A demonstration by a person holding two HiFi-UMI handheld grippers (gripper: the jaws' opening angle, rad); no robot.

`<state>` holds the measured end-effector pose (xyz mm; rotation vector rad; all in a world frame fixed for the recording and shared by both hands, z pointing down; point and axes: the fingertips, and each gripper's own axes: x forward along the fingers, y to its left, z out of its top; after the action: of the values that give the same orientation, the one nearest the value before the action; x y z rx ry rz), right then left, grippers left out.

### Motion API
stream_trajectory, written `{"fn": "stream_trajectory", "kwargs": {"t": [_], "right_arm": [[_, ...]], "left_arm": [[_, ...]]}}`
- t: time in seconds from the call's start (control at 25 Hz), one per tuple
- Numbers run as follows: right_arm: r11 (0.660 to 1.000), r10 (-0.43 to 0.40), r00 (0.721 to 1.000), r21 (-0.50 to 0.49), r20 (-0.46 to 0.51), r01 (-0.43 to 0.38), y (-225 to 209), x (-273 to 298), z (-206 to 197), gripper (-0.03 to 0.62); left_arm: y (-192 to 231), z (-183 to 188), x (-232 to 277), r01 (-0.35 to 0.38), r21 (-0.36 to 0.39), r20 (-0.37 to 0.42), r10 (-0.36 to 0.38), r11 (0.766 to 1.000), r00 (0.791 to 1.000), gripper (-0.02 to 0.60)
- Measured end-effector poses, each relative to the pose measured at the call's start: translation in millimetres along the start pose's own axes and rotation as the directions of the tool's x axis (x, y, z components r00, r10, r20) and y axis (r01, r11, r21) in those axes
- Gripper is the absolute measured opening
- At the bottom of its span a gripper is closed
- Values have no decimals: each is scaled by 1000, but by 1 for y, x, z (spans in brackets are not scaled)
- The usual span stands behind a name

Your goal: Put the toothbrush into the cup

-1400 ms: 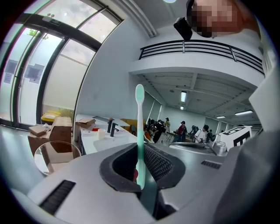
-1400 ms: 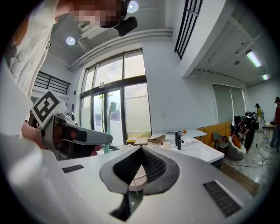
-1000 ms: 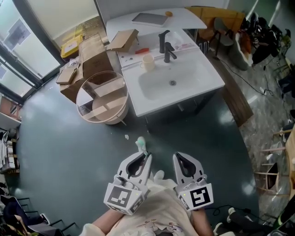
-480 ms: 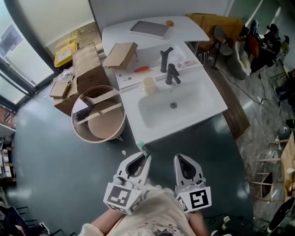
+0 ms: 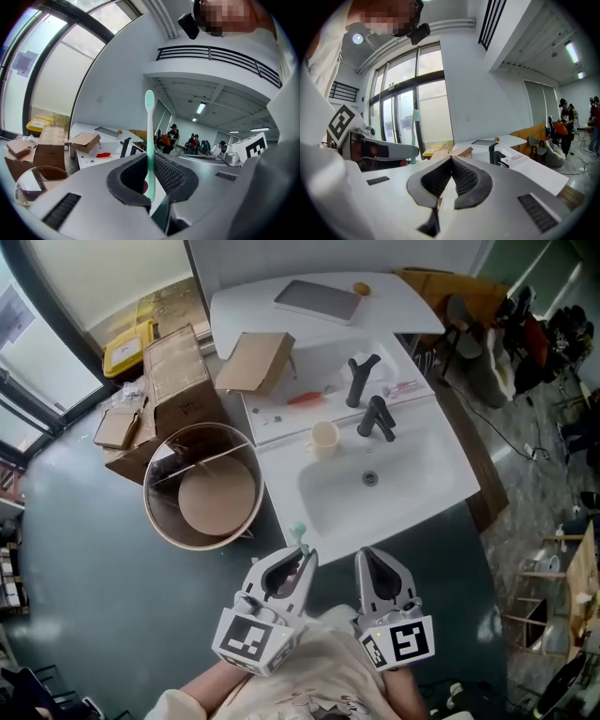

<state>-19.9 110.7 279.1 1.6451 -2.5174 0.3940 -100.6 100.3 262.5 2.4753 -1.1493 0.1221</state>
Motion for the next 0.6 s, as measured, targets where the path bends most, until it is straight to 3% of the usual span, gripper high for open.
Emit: {"fn": "stream_trajectory", "kwargs": {"t": [0.2,0.48,0.6], "right_arm": [[1000,-16,1000,2,-10,17,1,23,3,15],[998,60,996,-1,-69,-60,2,53,2,15],[995,104,992,7,-73,-104,-4,63,5,15]], "left_arm": [[28,3,8,-6,-24,-11,5,1000,1000,54],[48,12,26,-62,-70,-31,60,996,998,54],[43,14,40,-54,-50,-31,53,997,998,54]]}}
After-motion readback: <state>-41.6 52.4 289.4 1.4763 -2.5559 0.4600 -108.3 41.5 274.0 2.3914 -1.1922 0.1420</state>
